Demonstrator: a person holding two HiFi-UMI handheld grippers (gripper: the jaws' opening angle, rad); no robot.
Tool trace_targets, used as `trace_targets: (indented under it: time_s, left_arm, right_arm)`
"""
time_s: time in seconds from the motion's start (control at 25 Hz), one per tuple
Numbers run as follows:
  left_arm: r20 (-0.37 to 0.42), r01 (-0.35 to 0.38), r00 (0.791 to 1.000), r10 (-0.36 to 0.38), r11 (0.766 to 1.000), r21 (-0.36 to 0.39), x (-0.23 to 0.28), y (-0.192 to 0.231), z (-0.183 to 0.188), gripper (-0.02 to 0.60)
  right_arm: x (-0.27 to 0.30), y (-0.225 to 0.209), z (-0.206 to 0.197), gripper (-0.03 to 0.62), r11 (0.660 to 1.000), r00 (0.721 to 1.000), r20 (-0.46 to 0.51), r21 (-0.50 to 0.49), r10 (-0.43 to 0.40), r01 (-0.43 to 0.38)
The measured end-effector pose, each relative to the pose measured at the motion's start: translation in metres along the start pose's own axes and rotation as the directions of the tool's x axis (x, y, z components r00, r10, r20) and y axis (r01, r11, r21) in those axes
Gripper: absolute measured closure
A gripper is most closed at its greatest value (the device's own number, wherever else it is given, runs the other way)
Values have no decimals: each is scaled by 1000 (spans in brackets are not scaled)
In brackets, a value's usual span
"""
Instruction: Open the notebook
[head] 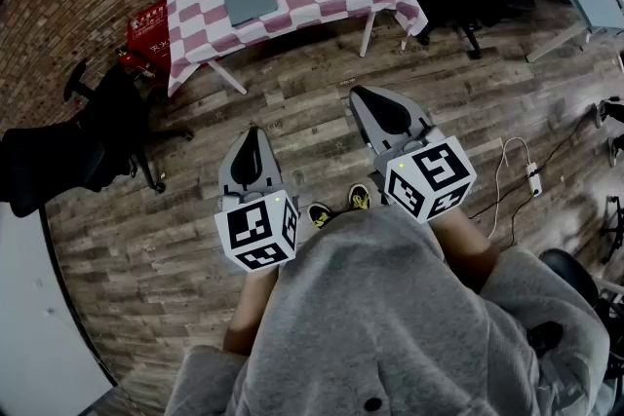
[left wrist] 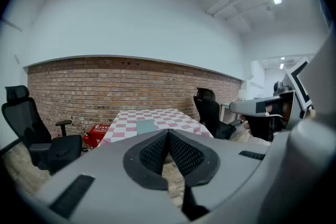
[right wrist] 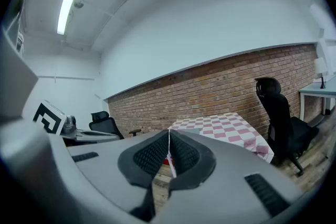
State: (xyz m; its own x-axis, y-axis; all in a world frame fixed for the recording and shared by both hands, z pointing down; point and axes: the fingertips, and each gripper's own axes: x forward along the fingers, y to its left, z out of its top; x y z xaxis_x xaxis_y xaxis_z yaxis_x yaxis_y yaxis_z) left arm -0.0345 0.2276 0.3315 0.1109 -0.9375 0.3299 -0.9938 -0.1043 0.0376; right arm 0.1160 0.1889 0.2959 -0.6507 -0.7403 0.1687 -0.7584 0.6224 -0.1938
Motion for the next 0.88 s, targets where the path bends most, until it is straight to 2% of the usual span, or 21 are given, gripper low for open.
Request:
trace_targets:
  time_s: [0.32,0.52,0.88]
  left_arm:
    - [14,-4,1000,4,1000,-4,-3,11,2,574]
    - [14,-8,1000,8,1000,-5,-7,21,0,574]
    - [10,1,1000,0,1000,-14,-16,43,-8,574]
  right_arm:
    - [7,15,1,568,1000,1000,9,-17,23,-23]
    - [12,26,-1,568,999,999,4,17,39,-39]
    - [21,58,-11,569,997,997,1,8,74,-74]
